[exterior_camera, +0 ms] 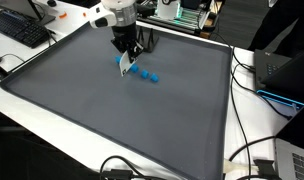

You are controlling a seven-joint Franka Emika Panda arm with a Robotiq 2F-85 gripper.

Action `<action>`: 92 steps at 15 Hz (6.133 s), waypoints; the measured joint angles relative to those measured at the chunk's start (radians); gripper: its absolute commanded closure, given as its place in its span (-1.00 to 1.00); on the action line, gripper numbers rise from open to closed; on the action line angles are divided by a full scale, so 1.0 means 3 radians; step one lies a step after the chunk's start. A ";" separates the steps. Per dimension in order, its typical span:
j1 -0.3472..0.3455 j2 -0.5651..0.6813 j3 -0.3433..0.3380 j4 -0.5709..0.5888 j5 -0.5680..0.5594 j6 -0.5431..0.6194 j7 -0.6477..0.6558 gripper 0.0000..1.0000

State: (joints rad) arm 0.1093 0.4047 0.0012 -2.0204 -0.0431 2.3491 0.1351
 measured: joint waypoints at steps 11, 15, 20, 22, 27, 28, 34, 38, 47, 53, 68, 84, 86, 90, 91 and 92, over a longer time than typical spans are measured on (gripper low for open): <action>0.0000 0.0081 0.0003 -0.0024 0.0000 0.0035 -0.0003 0.98; -0.0005 0.0080 0.0006 -0.0029 0.0046 0.0044 -0.0003 0.98; -0.0016 0.0080 0.0036 -0.0031 0.0110 0.0047 -0.0003 0.98; -0.0016 0.0080 0.0041 -0.0032 0.0116 0.0047 -0.0003 0.98; -0.0017 0.0077 0.0042 -0.0034 0.0117 0.0047 -0.0002 0.98; -0.0017 0.0076 0.0043 -0.0035 0.0117 0.0047 -0.0002 0.98; -0.0017 0.0053 0.0078 -0.0036 0.0117 0.0042 -0.0010 0.98; -0.0029 -0.0007 0.0075 -0.0037 0.0115 0.0038 -0.0012 0.98; -0.0104 -0.0194 0.0001 -0.0070 0.0077 0.0031 -0.0014 0.98; -0.0176 -0.0205 -0.0044 -0.0117 0.0066 0.0030 -0.0063 0.98; -0.0206 -0.0096 -0.0027 -0.0201 0.0079 0.0063 -0.0276 0.98; -0.0296 -0.0064 0.0065 -0.0296 0.0336 0.0215 -0.0410 0.98; -0.0299 -0.0066 0.0063 -0.0297 0.0336 0.0215 -0.0409 0.98; -0.0298 -0.0091 0.0061 -0.0297 0.0336 0.0215 -0.0376 0.98; -0.0298 -0.0115 0.0060 -0.0297 0.0335 0.0215 -0.0353 0.98; -0.0298 -0.0149 0.0058 -0.0299 0.0335 0.0215 -0.0327 0.98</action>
State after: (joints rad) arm 0.0197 0.3601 0.0186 -2.1102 0.0574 2.4136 0.0370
